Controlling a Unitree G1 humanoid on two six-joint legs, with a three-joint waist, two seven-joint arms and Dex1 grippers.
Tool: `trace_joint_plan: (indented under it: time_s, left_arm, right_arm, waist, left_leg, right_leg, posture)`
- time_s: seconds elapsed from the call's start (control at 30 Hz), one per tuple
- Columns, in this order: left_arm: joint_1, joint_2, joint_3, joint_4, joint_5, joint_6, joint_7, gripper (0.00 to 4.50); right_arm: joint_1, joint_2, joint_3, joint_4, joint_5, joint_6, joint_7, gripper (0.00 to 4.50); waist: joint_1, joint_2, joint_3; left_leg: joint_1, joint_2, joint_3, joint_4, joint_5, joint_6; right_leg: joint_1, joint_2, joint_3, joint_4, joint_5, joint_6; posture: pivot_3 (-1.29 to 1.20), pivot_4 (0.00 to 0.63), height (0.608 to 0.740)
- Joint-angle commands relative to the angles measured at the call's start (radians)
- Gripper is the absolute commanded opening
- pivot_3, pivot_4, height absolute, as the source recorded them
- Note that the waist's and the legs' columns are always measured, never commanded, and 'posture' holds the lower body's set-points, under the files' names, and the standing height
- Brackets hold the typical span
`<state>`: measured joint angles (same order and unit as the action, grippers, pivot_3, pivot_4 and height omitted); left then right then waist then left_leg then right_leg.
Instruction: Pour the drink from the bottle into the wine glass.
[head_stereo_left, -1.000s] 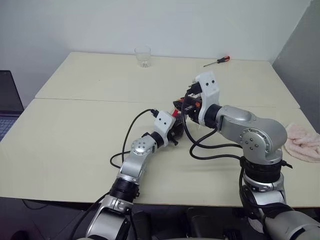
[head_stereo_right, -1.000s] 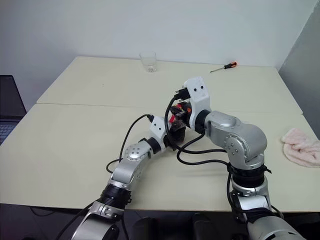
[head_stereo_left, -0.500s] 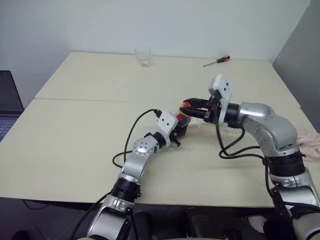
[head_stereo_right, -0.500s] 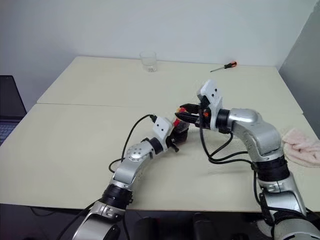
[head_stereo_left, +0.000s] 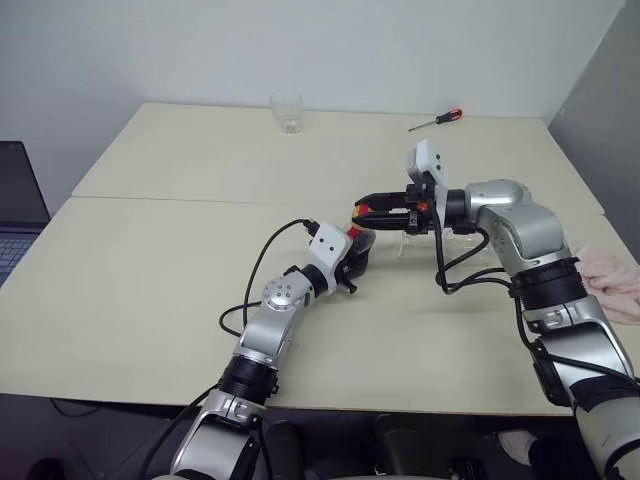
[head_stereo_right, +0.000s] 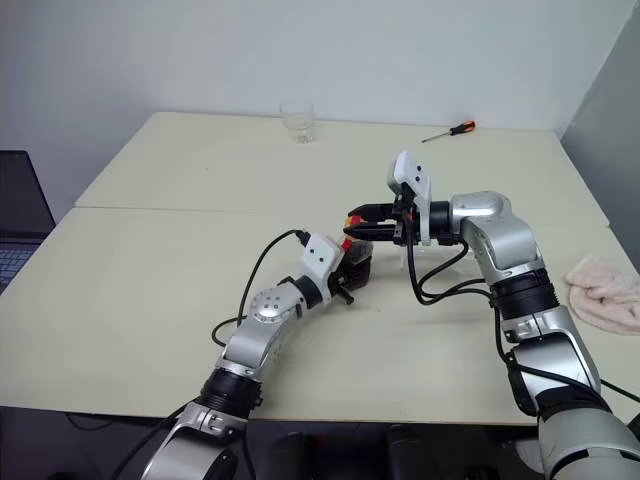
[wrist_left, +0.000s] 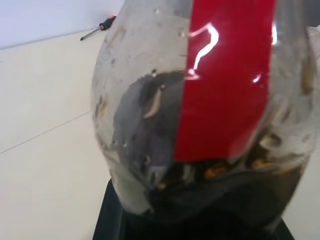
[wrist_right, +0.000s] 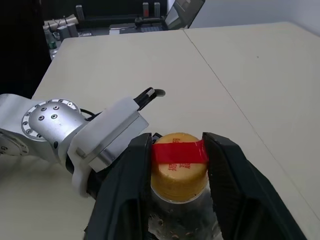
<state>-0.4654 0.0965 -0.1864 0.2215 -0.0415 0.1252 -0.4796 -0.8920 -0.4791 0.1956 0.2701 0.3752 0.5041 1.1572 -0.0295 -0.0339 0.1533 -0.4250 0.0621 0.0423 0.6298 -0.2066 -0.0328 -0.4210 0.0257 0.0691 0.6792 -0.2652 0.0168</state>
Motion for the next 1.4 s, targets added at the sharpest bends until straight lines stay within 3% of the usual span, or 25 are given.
trace_joint_plan:
  time_s: [0.03, 0.17, 0.37, 0.57, 0.67, 0.9, 1.0, 1.2, 1.4]
  left_arm:
    - [-0.025, -0.012, 0.006, -0.051, -0.012, -0.024, 0.004, 0.92]
    - [-0.026, -0.011, 0.005, -0.051, -0.014, -0.018, -0.001, 0.92]
    - [-0.029, -0.013, 0.005, -0.043, -0.013, -0.015, -0.004, 0.92]
    - [-0.023, -0.019, 0.011, -0.051, -0.018, -0.007, 0.002, 0.92]
    - [-0.021, -0.020, 0.013, -0.052, -0.019, -0.006, 0.003, 0.92]
    - [-0.027, -0.028, 0.010, -0.042, -0.024, -0.007, -0.006, 0.92]
    - [-0.034, -0.030, 0.010, -0.034, -0.024, -0.010, -0.007, 0.92]
    - [-0.039, -0.032, 0.012, -0.029, -0.024, -0.011, -0.010, 0.92]
    - [-0.039, -0.033, 0.011, -0.028, -0.025, -0.011, -0.011, 0.90]
  right_arm:
    - [0.003, -0.008, -0.073, -0.111, 0.059, 0.067, -0.026, 3.23]
    - [0.010, -0.016, -0.164, -0.259, 0.169, 0.194, -0.078, 4.48]
    - [0.027, 0.015, -0.244, -0.410, 0.214, 0.318, -0.286, 4.50]
    - [-0.009, 0.240, -0.293, -0.494, 0.153, 0.537, -0.775, 4.50]
    - [0.001, 0.305, -0.285, -0.568, 0.117, 0.662, -0.927, 4.50]
    - [0.051, 0.350, -0.292, -0.687, 0.152, 0.749, -0.981, 4.50]
    - [0.090, 0.350, -0.235, -0.702, 0.122, 0.755, -1.005, 4.50]
    - [0.138, 0.362, -0.175, -0.692, 0.062, 0.702, -1.051, 4.50]
    - [0.146, 0.397, -0.202, -0.639, 0.008, 0.618, -1.100, 4.50]
  waist:
    - [0.000, 0.001, 0.001]
    - [0.000, 0.002, 0.001]
    - [-0.002, 0.002, 0.001]
    - [-0.005, 0.002, 0.001]
    - [-0.002, 0.002, 0.001]
    - [0.000, 0.002, 0.001]
    - [-0.001, 0.002, 0.001]
    - [-0.004, 0.002, 0.001]
    - [-0.003, 0.002, 0.001]
  left_leg:
    - [0.000, 0.000, 0.000, 0.000, 0.000, 0.000]
    - [0.000, 0.000, 0.000, 0.000, 0.000, 0.000]
    - [0.000, 0.000, -0.001, 0.000, 0.000, 0.000]
    - [0.000, 0.001, -0.001, 0.000, 0.000, 0.000]
    - [-0.001, 0.001, -0.002, 0.000, 0.000, 0.000]
    - [-0.004, -0.001, -0.002, 0.000, 0.000, 0.000]
    - [-0.004, -0.001, -0.003, 0.000, 0.000, 0.000]
    - [-0.004, -0.001, -0.006, 0.000, 0.000, 0.000]
    - [-0.004, -0.001, -0.007, 0.000, 0.000, 0.000]
  right_leg:
    - [0.000, 0.000, 0.000, 0.000, 0.000, 0.000]
    - [0.000, 0.000, 0.000, 0.000, 0.000, 0.000]
    - [0.000, 0.000, -0.001, 0.001, 0.000, 0.000]
    - [0.000, 0.000, 0.000, 0.002, -0.002, 0.004]
    - [-0.001, 0.000, 0.000, 0.002, -0.002, 0.003]
    - [-0.001, -0.003, -0.002, -0.001, 0.000, 0.000]
    - [-0.001, -0.002, -0.003, 0.000, 0.000, 0.000]
    - [-0.001, -0.001, -0.003, 0.001, -0.002, 0.004]
    - [-0.001, 0.000, -0.003, 0.001, -0.003, 0.004]
  posture:
    - [0.00, 0.150, 0.740]
    - [0.00, 0.150, 0.740]
    - [0.00, 0.150, 0.740]
    - [0.00, 0.150, 0.740]
    - [0.00, 0.150, 0.740]
    - [0.00, 0.150, 0.740]
    - [0.00, 0.150, 0.740]
    - [0.00, 0.150, 0.740]
    - [0.00, 0.150, 0.740]
